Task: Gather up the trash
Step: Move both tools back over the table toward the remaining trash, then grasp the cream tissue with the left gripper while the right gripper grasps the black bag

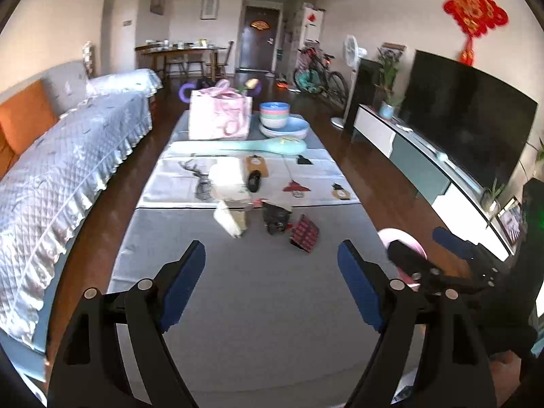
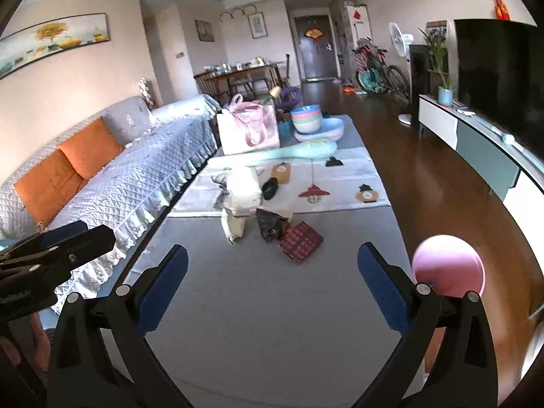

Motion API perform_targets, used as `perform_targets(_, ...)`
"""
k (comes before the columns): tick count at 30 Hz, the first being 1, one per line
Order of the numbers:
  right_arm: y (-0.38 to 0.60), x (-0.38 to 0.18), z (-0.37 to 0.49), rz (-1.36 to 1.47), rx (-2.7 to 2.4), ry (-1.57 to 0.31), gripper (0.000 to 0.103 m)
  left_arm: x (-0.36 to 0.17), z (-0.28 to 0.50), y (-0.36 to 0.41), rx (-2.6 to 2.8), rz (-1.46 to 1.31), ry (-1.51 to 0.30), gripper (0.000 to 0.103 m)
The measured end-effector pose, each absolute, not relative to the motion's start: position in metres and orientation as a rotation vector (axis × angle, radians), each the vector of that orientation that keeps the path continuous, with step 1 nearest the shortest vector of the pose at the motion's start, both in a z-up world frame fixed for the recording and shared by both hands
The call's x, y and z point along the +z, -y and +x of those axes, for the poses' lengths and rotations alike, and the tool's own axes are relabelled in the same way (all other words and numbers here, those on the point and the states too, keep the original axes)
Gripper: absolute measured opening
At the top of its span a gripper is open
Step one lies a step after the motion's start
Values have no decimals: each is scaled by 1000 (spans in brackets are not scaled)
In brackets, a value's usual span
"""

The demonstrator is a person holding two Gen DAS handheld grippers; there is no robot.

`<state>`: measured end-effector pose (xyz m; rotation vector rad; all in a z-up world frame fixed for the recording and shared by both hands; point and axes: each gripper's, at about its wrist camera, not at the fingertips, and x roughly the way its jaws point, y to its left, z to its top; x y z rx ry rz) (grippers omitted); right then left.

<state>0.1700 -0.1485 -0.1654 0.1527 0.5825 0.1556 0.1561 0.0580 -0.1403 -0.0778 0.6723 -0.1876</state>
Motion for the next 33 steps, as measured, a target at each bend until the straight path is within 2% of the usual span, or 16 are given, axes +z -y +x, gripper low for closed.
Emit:
perform_targets(3, 154, -180, 180, 192, 61, -630, 98, -152, 161, -70, -226, -112, -689, 80)
perform_targets(4, 158, -187, 184, 217, 75, -636, 98, -158, 163, -72, -211, -93, -681, 84)
perform_targets(5, 161, -193, 187, 214, 75, -640, 98, -162, 163, -73, -185, -77, -667, 94)
perform_targets(6, 161, -197, 189, 188, 69, -640, 98, -166, 162, -75, -172, -73, -651, 95)
perform_targets(9, 149, -206, 203, 13, 102, -679, 98, -181, 165, -78, -169, -86, -622, 95)
perform_targets(12, 151, -208, 209, 25, 117, -639, 98, -199, 176, -83, -177, -120, -641, 95)
perform_targets(18, 151, -232, 244, 128, 240, -713, 98, -224, 211, -92, -77, -69, -716, 95)
perform_targets(21, 145, -245, 261, 84, 227, -735, 98, -241, 230, -97, -127, -56, -712, 95)
perform_targets(25, 145, -264, 282, 171, 275, -740, 97, -267, 259, -99, -214, -89, -751, 95)
perform_targets(33, 121, -280, 313, -2, 289, -673, 98, -289, 303, -81, -244, -30, -704, 95)
